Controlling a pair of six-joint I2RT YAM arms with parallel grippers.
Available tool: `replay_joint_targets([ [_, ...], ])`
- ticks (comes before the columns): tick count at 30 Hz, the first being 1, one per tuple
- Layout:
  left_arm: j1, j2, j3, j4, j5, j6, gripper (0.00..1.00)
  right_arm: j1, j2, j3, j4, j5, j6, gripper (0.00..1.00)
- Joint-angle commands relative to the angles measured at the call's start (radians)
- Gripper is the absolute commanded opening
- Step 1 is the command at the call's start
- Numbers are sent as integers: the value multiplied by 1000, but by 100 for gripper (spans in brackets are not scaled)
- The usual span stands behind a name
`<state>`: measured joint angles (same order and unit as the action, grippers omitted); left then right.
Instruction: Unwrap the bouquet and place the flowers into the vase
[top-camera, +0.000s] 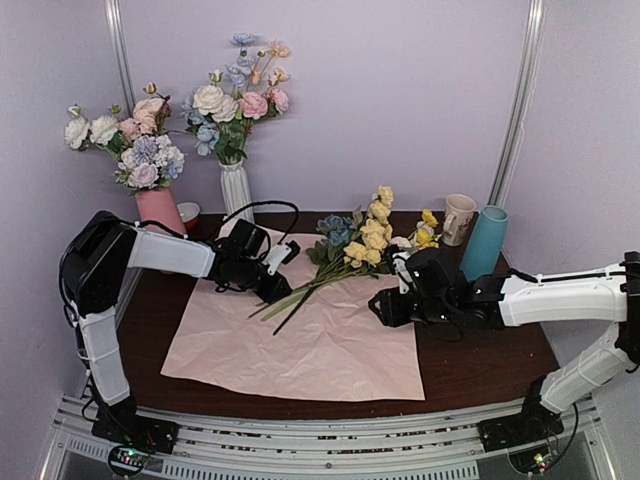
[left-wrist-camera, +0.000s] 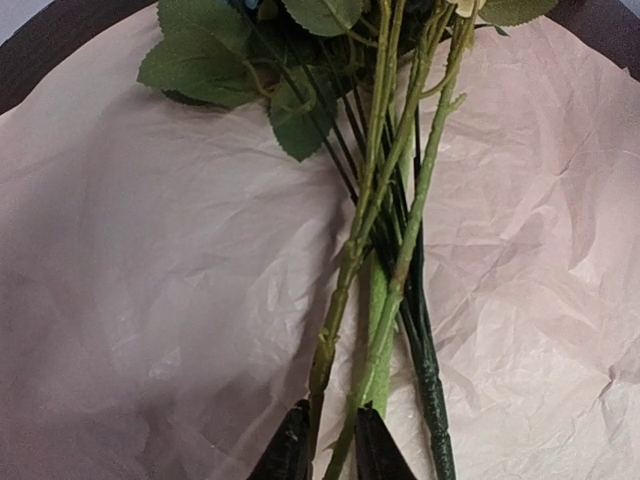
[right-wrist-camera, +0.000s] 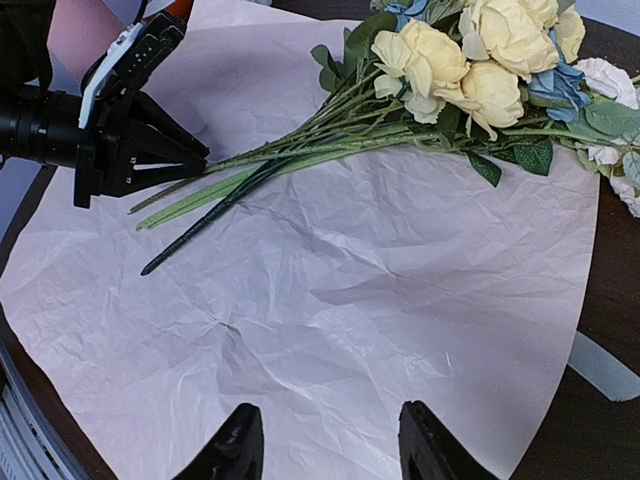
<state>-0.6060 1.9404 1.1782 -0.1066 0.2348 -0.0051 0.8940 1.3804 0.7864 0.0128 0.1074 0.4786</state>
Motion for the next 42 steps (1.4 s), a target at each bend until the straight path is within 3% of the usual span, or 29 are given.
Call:
replay_joint_targets([
  [1,-11,7,-1,3,-31,16,20,-6,11,-8,21,-8,16,48],
  [8,-14,11,2,-6,-61,28,28,-5,21,-15,40,-38,31,48],
  [20,-14,26,10,-21,-93,37,28,-7,44,-4,53,-71,37,48],
  [25,-15,25,12,-23,-97,37,21,-6,56,2,53,-82,38,48],
  [31,-21,-27,-4,-12,-107,39,0,-7,53,5,50,-83,35,48],
  [42,-50,-205,-86,21,43,65,0,-11,9,31,-3,-7,-4,48],
])
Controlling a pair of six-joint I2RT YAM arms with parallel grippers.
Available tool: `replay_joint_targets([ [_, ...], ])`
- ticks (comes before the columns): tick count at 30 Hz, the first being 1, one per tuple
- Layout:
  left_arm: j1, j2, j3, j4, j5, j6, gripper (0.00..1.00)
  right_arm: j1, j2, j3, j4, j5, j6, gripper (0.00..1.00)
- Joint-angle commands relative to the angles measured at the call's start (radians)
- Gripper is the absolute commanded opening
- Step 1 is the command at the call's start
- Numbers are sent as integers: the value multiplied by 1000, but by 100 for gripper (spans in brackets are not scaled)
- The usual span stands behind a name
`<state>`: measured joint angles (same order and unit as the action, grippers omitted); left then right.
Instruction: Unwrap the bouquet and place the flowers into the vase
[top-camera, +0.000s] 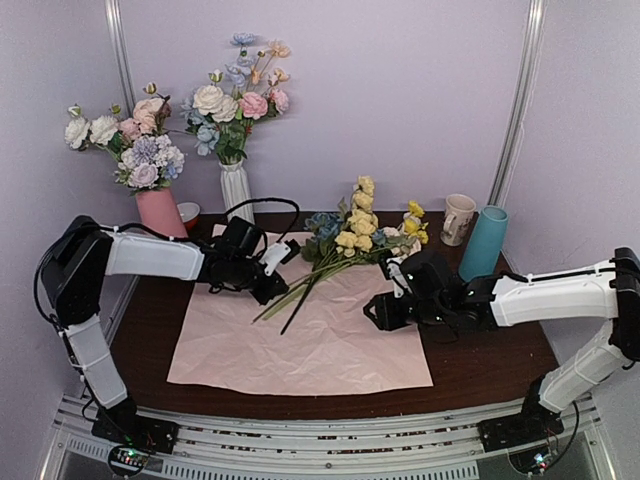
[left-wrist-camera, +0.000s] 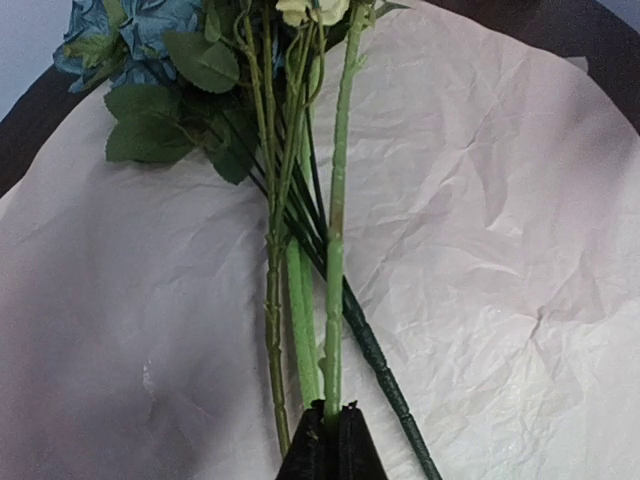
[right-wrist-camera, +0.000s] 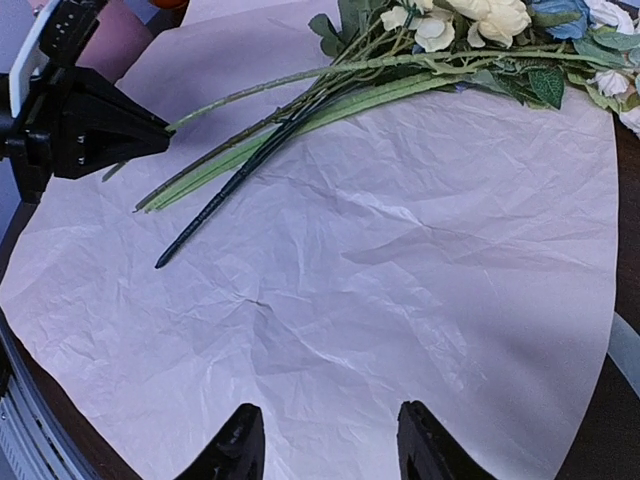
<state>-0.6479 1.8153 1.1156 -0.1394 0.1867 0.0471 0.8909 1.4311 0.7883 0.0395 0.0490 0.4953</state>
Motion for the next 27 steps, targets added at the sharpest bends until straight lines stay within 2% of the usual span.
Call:
replay_joint_targets([
  [1,-7,-95,-29,62,105,7,0,-9,-50,28,-31,54,-22,48],
  [7,-7,-196,-98,161,234,-58,0,-13,-122,20,-28,55,-18,49],
  [12,-7,-252,-144,261,357,-130,0,-15,-186,-2,-27,84,-5,57],
  [16,-8,-270,-155,333,398,-198,0,-23,-234,-10,5,47,14,74],
  [19,-10,-295,-182,424,418,-254,0,-39,-268,-27,93,-14,43,89],
  [20,-11,-305,-188,447,416,-269,0,-49,-271,-31,134,-50,59,92],
  [27,-26,-395,-217,501,377,-307,0,-144,-190,35,412,-250,232,89],
])
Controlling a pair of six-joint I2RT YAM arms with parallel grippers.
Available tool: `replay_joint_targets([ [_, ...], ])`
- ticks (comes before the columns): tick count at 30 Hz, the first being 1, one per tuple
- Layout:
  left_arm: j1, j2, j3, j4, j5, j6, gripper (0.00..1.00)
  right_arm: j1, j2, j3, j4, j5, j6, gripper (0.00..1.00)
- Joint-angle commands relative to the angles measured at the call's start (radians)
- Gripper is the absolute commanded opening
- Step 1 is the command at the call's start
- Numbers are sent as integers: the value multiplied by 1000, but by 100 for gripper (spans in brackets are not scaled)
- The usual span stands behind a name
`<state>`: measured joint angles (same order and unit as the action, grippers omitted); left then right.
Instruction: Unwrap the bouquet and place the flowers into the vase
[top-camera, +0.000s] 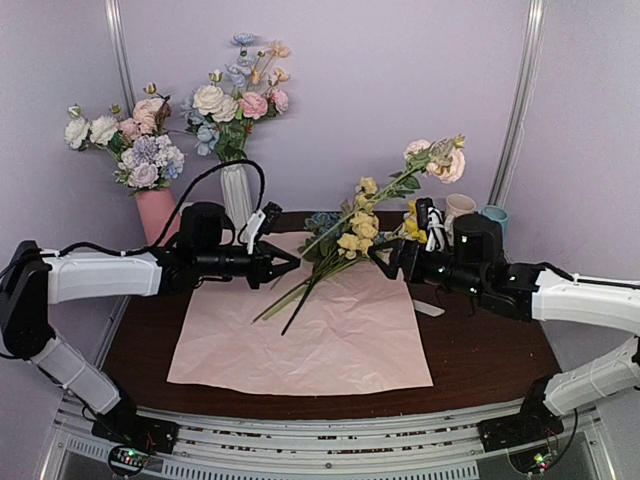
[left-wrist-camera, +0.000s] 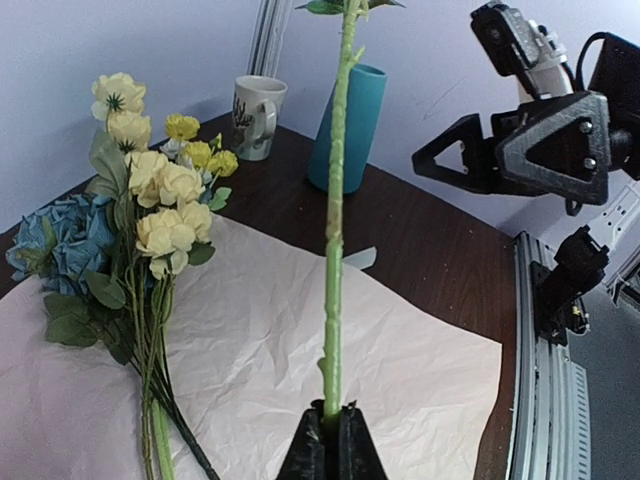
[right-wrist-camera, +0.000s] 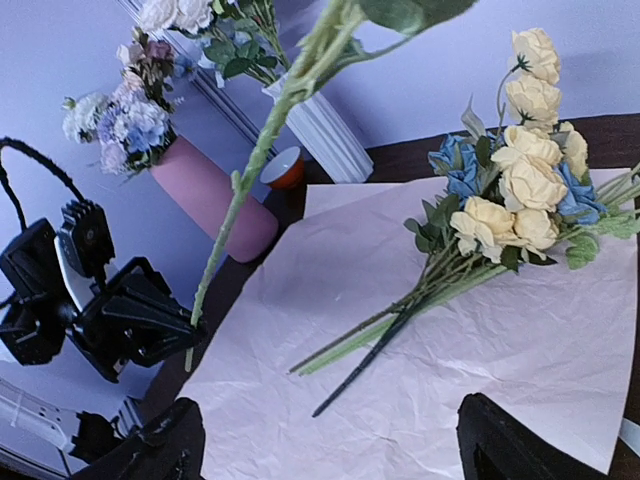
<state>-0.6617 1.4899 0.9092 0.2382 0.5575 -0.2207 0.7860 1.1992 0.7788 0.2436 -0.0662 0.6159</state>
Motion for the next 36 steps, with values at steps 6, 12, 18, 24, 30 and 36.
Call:
replay_joint_targets([
  [6,-15,-129,-38,138,-1,-52,0,-55,126,190,249,-191,117,84],
  [12,-14,-175,-61,136,-4,-48,0,-68,143,284,279,-191,110,78],
  [18,-14,-206,-77,134,4,-43,0,-78,169,351,266,-138,97,69],
  [24,-15,-222,-97,146,9,-51,0,-90,211,374,293,-120,131,43],
  [30,-15,-233,-118,141,-1,-48,0,-110,231,385,290,-124,138,31],
  [36,-15,-212,-120,142,8,-46,0,-124,236,375,307,-154,143,22],
])
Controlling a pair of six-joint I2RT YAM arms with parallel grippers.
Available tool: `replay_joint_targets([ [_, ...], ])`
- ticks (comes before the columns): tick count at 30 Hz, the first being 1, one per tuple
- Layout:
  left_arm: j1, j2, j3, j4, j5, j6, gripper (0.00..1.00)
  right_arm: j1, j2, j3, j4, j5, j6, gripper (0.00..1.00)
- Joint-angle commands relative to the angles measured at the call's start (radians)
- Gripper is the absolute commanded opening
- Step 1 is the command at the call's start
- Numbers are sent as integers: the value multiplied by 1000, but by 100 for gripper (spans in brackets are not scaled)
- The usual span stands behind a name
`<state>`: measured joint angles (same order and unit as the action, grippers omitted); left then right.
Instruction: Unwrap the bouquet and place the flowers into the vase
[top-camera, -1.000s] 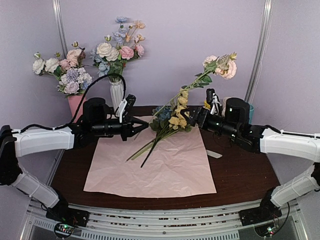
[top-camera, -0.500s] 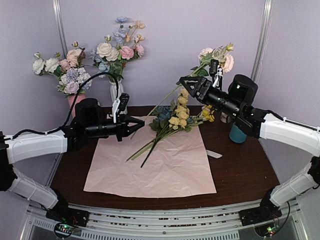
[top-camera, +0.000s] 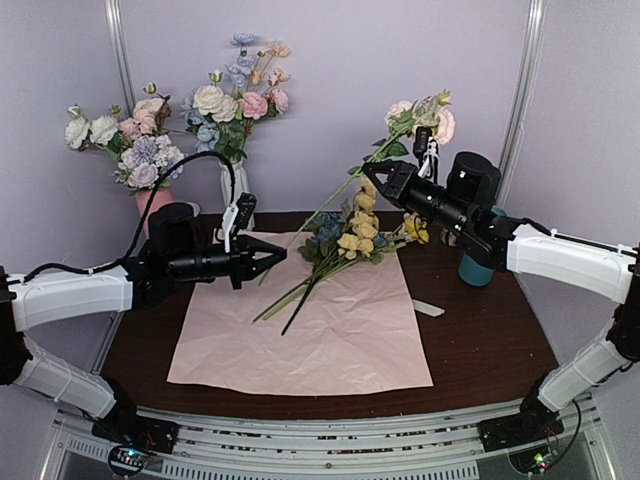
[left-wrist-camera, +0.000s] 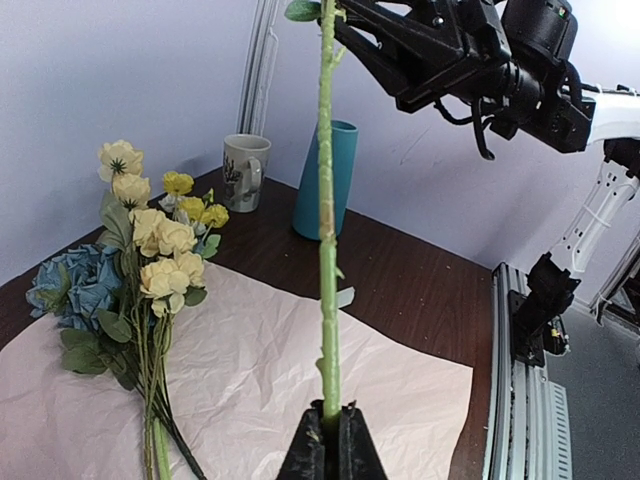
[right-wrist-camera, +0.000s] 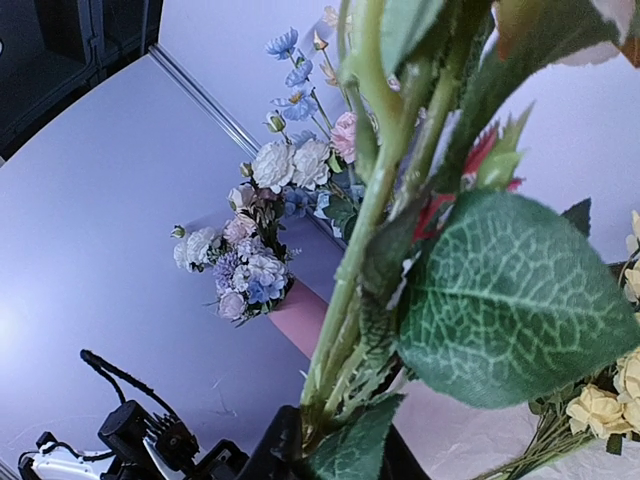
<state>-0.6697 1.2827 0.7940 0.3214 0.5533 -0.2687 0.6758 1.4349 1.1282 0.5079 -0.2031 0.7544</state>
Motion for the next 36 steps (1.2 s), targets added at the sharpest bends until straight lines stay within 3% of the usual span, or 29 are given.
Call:
replay_joint_targets([
  [1,-7,-1,-5,61,14,2,0,-16,3,26,45,-25,5,22],
  [13,-7,40,-16,84,10,3,0,-33,19,45,2,-101,-45,0],
  [18,-7,46,-34,72,-41,15,39,-76,-9,105,-143,-105,-152,0],
  [21,-7,42,-51,70,-70,25,49,-110,-41,156,-263,-64,-257,0],
  [24,-7,34,-71,57,-119,33,59,-134,-82,207,-399,81,-399,0],
  [30,-7,30,-79,-19,-249,49,68,-208,-161,255,-534,334,-608,0],
  [31,-7,27,-74,-40,-270,52,71,-234,-164,266,-546,357,-630,0],
  [33,-7,17,-67,-86,-308,64,90,-294,-161,299,-584,381,-653,0],
  [36,-7,-15,-70,-143,-365,75,98,-377,-153,346,-627,393,-655,0],
])
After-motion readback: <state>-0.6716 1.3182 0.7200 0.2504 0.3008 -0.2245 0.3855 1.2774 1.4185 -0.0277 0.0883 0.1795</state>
